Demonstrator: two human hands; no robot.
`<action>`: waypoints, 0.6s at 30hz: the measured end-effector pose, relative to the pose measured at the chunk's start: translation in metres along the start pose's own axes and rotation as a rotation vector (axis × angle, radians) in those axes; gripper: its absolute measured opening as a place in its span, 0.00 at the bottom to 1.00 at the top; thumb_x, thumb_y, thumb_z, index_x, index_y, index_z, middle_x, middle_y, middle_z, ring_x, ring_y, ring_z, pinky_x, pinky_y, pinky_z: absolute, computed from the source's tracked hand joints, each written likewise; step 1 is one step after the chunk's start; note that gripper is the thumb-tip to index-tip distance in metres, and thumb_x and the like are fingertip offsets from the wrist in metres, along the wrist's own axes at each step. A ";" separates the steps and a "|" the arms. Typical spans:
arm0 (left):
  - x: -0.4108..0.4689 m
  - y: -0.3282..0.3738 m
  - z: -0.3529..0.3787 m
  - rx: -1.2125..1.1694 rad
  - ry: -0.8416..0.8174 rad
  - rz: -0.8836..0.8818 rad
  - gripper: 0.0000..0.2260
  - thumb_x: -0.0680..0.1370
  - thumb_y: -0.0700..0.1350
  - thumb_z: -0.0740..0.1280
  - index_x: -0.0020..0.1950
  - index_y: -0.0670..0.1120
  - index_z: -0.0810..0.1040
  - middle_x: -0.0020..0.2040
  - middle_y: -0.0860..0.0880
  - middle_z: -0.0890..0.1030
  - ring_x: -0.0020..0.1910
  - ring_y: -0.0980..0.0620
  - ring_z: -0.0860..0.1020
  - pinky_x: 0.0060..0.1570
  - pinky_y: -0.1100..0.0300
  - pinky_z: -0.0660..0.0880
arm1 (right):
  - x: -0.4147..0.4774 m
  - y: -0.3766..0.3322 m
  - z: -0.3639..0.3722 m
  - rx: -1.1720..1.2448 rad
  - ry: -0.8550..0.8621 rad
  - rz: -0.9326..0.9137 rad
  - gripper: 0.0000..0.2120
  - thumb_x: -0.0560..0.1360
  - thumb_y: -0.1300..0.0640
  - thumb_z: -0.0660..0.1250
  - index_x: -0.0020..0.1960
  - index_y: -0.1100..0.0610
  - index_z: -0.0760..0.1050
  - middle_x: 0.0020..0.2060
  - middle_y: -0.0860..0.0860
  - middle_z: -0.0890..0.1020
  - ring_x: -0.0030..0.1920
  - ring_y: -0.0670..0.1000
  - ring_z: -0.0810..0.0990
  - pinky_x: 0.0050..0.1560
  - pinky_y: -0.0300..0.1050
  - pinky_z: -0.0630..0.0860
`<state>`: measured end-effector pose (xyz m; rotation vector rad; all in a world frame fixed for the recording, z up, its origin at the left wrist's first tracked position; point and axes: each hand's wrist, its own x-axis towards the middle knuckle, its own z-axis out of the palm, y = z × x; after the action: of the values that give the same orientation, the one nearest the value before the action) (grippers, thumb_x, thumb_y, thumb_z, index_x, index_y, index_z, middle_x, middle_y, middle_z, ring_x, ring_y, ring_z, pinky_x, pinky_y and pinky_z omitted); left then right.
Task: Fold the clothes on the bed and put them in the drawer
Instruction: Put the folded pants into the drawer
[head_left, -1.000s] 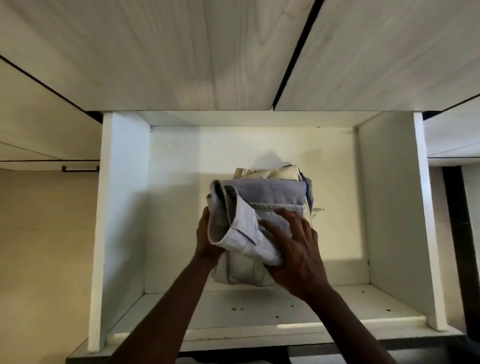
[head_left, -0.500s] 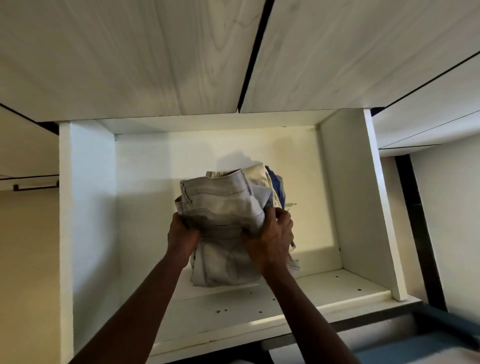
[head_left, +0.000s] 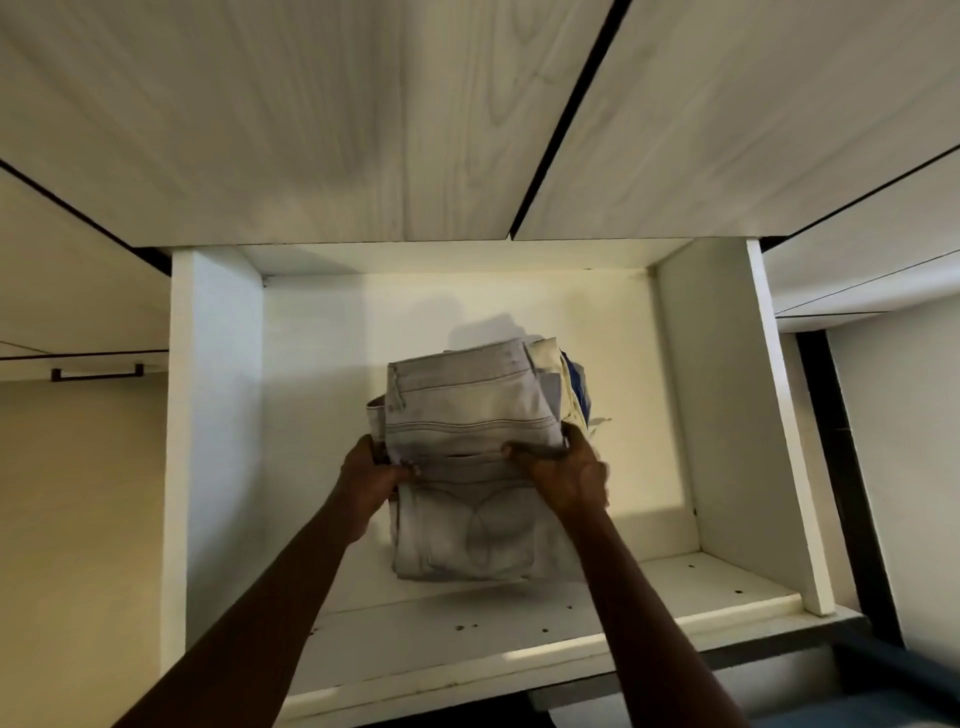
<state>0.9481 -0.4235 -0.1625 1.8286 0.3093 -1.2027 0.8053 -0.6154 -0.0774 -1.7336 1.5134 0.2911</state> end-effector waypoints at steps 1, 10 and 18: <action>-0.002 0.001 0.003 0.000 -0.006 0.018 0.23 0.69 0.32 0.79 0.60 0.42 0.77 0.51 0.47 0.83 0.48 0.49 0.82 0.46 0.54 0.81 | 0.004 0.003 -0.003 -0.184 0.040 -0.015 0.40 0.64 0.33 0.78 0.70 0.48 0.72 0.64 0.55 0.74 0.68 0.61 0.70 0.68 0.60 0.69; -0.037 0.038 -0.038 -0.264 -0.106 -0.116 0.25 0.66 0.42 0.77 0.62 0.41 0.83 0.50 0.42 0.87 0.50 0.40 0.85 0.46 0.52 0.80 | -0.046 -0.032 -0.008 -0.026 -0.020 -0.375 0.20 0.75 0.47 0.75 0.61 0.51 0.71 0.51 0.50 0.84 0.50 0.59 0.83 0.44 0.49 0.75; -0.090 0.111 -0.095 0.594 0.876 0.627 0.36 0.72 0.52 0.75 0.77 0.51 0.65 0.75 0.45 0.71 0.72 0.41 0.72 0.63 0.43 0.71 | 0.009 -0.141 0.049 0.629 -0.477 -0.239 0.21 0.72 0.54 0.79 0.63 0.54 0.81 0.55 0.54 0.86 0.58 0.56 0.85 0.61 0.57 0.81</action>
<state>1.0301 -0.3888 -0.0152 2.6249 -0.1806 0.0108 0.9524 -0.5933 -0.0578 -1.2087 0.9058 0.0775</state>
